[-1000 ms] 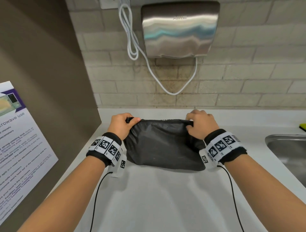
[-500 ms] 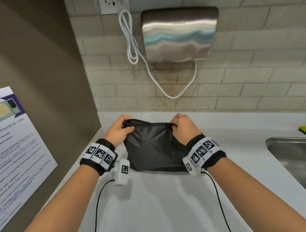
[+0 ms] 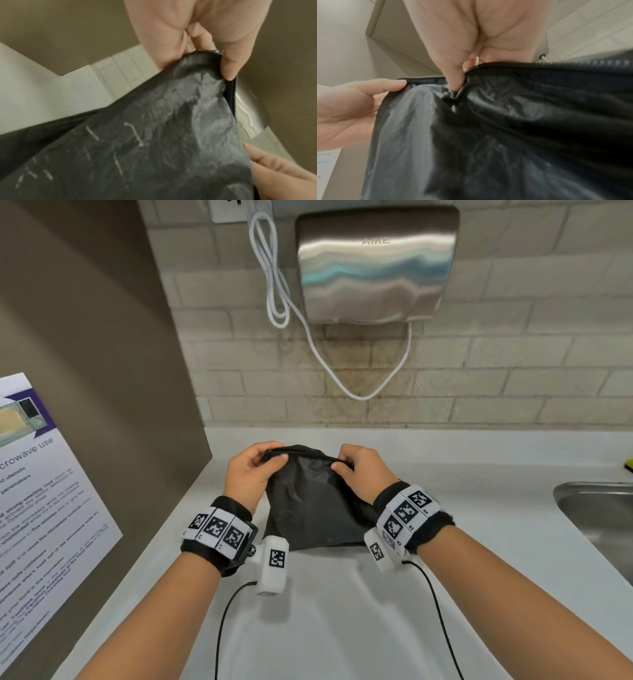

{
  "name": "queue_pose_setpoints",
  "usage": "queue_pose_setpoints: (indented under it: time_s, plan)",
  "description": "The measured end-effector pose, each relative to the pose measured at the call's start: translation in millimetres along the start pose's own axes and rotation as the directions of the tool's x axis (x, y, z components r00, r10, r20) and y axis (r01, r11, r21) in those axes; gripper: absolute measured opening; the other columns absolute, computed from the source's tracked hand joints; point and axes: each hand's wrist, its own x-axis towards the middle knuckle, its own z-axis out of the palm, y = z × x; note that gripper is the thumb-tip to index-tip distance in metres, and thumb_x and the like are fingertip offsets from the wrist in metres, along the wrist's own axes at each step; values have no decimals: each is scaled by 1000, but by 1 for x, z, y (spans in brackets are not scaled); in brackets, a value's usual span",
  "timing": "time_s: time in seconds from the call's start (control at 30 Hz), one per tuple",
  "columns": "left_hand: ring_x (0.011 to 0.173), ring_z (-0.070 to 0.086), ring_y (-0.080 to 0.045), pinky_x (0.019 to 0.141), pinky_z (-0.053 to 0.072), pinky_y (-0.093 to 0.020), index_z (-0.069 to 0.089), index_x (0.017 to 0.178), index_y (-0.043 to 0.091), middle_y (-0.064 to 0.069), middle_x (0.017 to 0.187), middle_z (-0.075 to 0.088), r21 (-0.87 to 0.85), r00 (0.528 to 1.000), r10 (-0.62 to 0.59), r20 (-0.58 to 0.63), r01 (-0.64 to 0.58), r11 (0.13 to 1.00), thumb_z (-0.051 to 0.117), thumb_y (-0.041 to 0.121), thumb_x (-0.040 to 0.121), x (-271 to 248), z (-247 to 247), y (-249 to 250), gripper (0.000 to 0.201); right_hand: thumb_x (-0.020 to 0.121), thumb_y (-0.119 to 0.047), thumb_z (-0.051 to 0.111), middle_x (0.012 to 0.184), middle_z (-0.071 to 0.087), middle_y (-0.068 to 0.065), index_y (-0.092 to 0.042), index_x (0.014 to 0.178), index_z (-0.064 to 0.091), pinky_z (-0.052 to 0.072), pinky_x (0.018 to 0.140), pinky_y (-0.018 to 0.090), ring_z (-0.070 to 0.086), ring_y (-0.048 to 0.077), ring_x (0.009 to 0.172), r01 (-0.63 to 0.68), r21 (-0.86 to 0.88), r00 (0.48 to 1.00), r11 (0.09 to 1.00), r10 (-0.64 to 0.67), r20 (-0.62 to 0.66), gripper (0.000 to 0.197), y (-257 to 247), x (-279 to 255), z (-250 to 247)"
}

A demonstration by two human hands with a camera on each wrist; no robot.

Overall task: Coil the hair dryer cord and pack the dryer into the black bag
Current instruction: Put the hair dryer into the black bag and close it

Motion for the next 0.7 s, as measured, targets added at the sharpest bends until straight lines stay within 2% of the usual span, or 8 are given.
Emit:
queue_pose_setpoints:
  time_s: [0.1,0.17,0.23,0.33,0.4,0.47,0.6,0.7]
  plan:
    - [66,63,6,68,49,-8,69,84,8,11,66,68,97,997,67,-35,-63,993,64,-13,77,-3,4,0,23,90,-6,48,100,53,5,-12,93,50,35,75,24,46,17,78,71,-3,997,998,-71,-10,7,-3,-2,-1]
    - [69,61,8,71,46,-5,70,86,11,7,75,65,261,985,174,3,-169,950,64,-16,74,-2,8,0,31,86,3,42,118,51,4,-15,116,47,40,84,26,51,20,92,169,-21,985,985,-169,20,35,-7,-5,0]
    - [71,59,5,74,42,-2,72,82,14,6,77,62,448,957,279,75,-283,848,64,-16,70,-1,12,-1,33,86,0,43,124,45,5,-19,122,45,45,86,34,54,24,95,238,-48,971,970,-237,24,41,-13,-8,2]
    - [73,55,-7,74,37,0,74,86,4,-2,83,62,613,918,352,181,-385,689,64,-14,71,-3,17,-2,25,91,-21,51,113,38,3,-16,109,52,47,81,36,55,28,82,236,-24,971,971,-237,-15,19,-19,-13,8]
    - [80,54,-14,74,37,-7,71,94,3,-8,88,63,678,918,325,228,-389,624,62,-12,74,-5,20,0,27,90,-32,53,103,38,1,-13,92,59,42,86,29,53,24,84,179,53,984,982,-180,13,21,-23,-14,11]
    - [83,54,-18,75,38,-18,67,101,4,-7,90,59,728,930,259,261,-366,579,56,-9,78,-7,24,3,28,88,-40,54,100,38,1,-14,80,63,39,90,28,51,20,88,111,91,992,990,-116,54,29,-26,-14,16]
    - [86,49,-17,75,38,-21,59,109,5,-7,96,56,784,935,154,320,-353,511,49,-3,86,-15,30,12,26,84,-39,58,100,40,2,-9,77,67,41,95,37,52,24,96,23,114,999,993,-26,26,32,-28,-12,23]
    - [90,55,-22,74,40,-23,54,112,4,-9,99,58,779,925,129,358,-372,505,47,-4,85,-18,30,15,29,86,-36,56,99,41,3,-13,59,59,41,95,39,53,25,96,6,136,1000,991,-5,-8,36,-27,-13,23]
